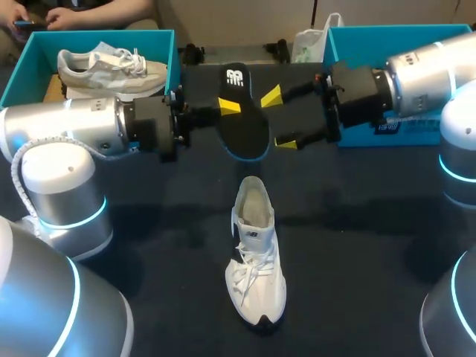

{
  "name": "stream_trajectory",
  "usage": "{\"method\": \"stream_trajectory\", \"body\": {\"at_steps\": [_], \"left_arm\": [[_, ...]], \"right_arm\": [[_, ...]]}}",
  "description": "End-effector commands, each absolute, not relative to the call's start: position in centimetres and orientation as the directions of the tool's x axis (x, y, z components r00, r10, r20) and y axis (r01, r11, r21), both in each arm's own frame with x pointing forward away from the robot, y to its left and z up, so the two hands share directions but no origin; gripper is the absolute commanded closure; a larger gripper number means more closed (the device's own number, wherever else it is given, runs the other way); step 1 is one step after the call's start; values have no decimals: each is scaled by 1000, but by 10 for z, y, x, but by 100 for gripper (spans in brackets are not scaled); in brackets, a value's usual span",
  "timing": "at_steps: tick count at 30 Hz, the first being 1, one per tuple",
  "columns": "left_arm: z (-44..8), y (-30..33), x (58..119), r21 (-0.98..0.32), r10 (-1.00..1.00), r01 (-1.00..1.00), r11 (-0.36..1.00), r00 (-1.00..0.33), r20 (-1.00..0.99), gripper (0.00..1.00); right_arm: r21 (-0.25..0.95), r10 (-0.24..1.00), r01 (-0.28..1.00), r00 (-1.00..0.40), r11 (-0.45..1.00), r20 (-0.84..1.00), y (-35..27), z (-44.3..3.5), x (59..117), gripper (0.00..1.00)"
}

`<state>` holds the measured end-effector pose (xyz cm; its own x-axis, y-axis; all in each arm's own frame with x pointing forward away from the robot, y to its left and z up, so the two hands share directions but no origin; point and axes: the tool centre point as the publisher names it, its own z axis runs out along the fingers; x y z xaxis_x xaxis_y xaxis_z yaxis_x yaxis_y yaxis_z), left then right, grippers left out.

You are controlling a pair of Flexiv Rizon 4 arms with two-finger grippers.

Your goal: Take the shoe out of the shoebox, open the shoe tongue, remove and reinsert the insole, then place the shoe into the shoebox

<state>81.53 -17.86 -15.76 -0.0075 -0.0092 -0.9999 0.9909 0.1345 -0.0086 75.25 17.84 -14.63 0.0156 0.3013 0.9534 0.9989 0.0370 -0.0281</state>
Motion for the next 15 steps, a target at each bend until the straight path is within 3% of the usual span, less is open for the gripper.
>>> {"method": "stream_trajectory", "body": {"at_steps": [1,6,9,10,11,15], "left_arm": [[-160,-188,820,-12,-7,992,128,-11,-1000,100],[-161,-192,820,-1,-4,993,119,0,-1000,100],[-161,-193,821,9,-3,993,117,10,-1000,100],[-161,-193,821,10,-3,993,116,11,-1000,100],[-161,-193,821,14,-2,993,113,14,-1000,100],[-161,-193,821,43,1,994,103,43,-999,100]], "right_arm": [[-14,314,999,-3,52,949,190,-150,756,0],[0,304,999,-15,49,953,192,-154,756,7],[4,299,999,-18,48,954,193,-155,757,24],[5,298,999,-19,49,954,194,-156,758,38],[5,297,999,-20,49,955,194,-157,758,45],[7,293,999,-22,52,956,197,-159,762,51]]}}
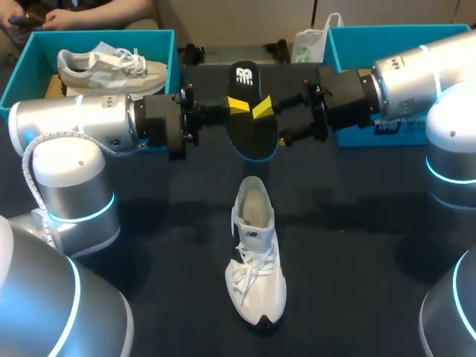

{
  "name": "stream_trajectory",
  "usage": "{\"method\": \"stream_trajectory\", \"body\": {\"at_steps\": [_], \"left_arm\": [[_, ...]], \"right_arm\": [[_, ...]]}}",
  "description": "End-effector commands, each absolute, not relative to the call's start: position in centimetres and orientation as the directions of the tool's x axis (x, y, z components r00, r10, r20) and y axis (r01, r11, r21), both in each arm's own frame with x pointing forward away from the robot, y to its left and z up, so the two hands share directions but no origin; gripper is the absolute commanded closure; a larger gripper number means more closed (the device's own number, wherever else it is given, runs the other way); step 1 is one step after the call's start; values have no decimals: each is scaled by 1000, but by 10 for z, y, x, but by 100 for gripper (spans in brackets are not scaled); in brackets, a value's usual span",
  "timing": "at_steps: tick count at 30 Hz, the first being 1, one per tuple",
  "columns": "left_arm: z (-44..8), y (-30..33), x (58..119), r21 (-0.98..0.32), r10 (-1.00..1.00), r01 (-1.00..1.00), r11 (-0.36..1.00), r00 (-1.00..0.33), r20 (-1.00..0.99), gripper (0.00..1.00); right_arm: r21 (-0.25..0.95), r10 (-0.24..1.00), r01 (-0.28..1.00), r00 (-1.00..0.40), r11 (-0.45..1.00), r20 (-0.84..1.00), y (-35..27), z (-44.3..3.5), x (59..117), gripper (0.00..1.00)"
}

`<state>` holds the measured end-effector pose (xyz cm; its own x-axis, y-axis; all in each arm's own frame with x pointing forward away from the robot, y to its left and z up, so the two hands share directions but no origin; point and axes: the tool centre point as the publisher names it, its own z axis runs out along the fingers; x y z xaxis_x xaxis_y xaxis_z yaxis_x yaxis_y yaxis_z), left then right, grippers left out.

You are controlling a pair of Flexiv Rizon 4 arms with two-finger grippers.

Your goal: Take the shoe out of the shoebox, open the shoe tongue, remove and reinsert the insole, then place the shoe into the shoebox

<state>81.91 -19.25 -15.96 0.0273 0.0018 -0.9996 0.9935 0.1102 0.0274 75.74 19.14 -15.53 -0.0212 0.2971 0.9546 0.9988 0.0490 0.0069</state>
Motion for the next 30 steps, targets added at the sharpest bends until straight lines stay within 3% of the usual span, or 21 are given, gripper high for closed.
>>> {"method": "stream_trajectory", "body": {"at_steps": [1,30], "left_arm": [[-161,-194,821,46,2,994,103,46,-999,100],[-162,-198,819,95,9,991,98,95,-995,100]], "right_arm": [[7,293,999,-22,52,956,197,-159,762,51],[19,269,999,-27,31,963,197,-163,765,72]]}}
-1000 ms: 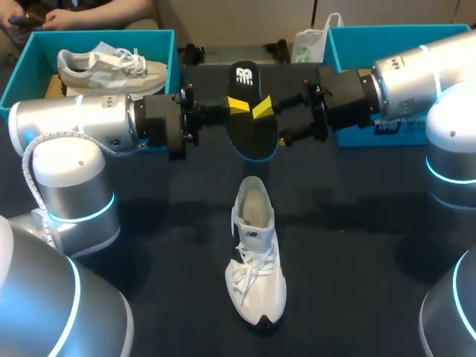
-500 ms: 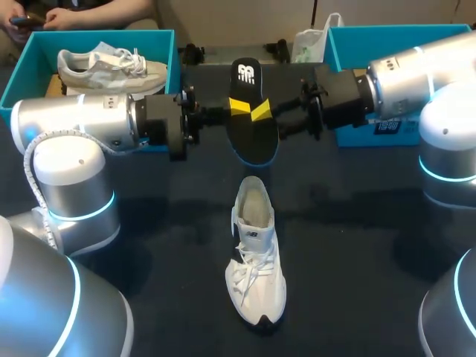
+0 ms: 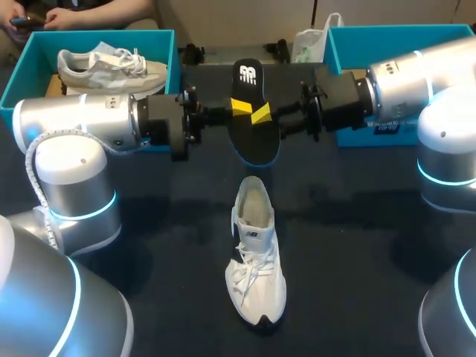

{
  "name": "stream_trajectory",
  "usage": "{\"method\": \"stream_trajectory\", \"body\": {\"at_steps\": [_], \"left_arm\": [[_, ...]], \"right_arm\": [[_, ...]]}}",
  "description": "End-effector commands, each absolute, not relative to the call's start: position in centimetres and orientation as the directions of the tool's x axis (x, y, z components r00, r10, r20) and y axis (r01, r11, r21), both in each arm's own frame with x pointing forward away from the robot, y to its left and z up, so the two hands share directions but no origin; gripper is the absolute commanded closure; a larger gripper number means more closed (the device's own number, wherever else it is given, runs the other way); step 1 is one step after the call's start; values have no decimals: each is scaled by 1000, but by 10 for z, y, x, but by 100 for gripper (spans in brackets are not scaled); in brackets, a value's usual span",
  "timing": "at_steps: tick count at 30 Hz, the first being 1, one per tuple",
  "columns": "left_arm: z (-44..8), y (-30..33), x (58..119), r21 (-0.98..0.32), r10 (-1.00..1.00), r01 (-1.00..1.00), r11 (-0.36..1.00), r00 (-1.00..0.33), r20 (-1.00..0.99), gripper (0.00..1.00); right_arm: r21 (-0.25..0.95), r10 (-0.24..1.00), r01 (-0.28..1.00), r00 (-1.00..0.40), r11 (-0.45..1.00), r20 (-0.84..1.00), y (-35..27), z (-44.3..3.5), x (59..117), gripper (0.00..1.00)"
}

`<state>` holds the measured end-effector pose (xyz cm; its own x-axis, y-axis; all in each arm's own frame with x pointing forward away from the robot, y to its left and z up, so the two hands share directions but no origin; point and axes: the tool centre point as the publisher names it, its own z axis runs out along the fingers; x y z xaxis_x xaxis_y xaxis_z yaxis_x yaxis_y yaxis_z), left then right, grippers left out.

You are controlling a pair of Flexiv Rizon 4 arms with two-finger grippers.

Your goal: Take the shoe out of the shoebox, open the shoe tongue, remove and reinsert the insole, then place the shoe into the shoebox

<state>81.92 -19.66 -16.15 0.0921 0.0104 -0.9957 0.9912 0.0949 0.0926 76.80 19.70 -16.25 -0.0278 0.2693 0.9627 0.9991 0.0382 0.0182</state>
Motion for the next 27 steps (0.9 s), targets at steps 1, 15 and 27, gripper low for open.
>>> {"method": "stream_trajectory", "body": {"at_steps": [1,15,27], "left_arm": [[-162,-198,819,96,9,991,98,95,-995,100],[-163,-200,816,86,49,993,86,82,-995,0],[-164,-155,799,-187,252,980,73,-200,-947,0]], "right_arm": [[19,268,999,-26,30,963,197,-163,765,73],[45,270,999,-51,29,962,195,-163,768,100],[193,308,981,-186,8,933,184,-164,772,100]]}}
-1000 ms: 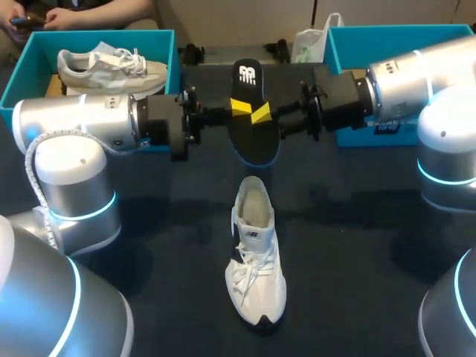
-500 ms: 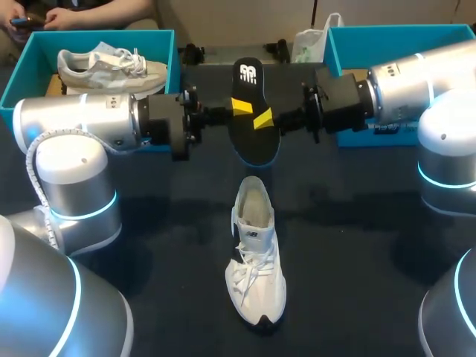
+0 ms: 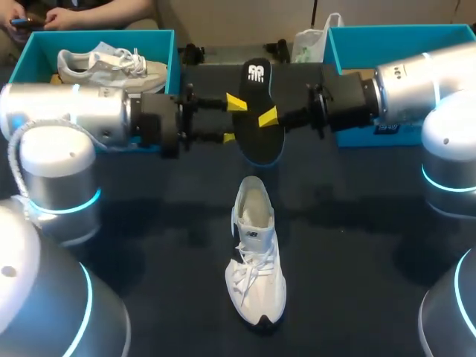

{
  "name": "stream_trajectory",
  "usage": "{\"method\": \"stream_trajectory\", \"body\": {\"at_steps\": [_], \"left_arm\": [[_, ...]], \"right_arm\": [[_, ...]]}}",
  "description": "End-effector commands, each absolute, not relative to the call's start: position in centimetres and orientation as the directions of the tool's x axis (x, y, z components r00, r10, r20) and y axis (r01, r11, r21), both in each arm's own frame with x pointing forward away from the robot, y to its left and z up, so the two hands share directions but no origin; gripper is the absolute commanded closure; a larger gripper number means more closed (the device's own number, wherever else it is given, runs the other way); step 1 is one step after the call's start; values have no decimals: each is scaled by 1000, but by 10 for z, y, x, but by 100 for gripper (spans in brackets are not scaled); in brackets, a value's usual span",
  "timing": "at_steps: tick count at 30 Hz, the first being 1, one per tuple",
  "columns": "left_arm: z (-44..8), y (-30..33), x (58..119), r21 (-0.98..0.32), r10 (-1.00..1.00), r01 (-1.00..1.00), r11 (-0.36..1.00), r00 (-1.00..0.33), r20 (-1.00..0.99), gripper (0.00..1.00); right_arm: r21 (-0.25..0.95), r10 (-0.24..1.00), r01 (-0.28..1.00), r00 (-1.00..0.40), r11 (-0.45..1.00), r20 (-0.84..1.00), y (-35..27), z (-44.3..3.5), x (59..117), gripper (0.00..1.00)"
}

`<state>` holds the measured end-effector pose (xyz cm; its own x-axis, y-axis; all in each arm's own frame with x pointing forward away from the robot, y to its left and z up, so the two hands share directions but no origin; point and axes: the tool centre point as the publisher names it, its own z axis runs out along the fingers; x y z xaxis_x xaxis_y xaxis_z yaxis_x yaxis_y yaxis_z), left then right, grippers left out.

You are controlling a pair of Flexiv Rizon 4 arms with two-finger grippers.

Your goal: Take the shoe out of the shoebox, open the shoe tongue, remove and reinsert the insole, then place the shoe into the shoebox

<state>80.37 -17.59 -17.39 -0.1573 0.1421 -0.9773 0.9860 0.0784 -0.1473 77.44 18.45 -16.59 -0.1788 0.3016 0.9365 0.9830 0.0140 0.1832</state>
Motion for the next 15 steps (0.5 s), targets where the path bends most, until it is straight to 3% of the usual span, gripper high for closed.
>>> {"method": "stream_trajectory", "body": {"at_steps": [1,12,15], "left_arm": [[-164,-155,799,-187,252,980,73,-200,-947,0],[-164,-155,799,-187,252,980,73,-200,-947,0],[-167,-163,794,-222,315,955,197,-276,-908,0]], "right_arm": [[193,308,981,-186,8,933,184,-164,772,100],[193,308,981,-186,8,933,184,-164,772,100],[193,308,981,-186,8,933,184,-164,772,100]]}}
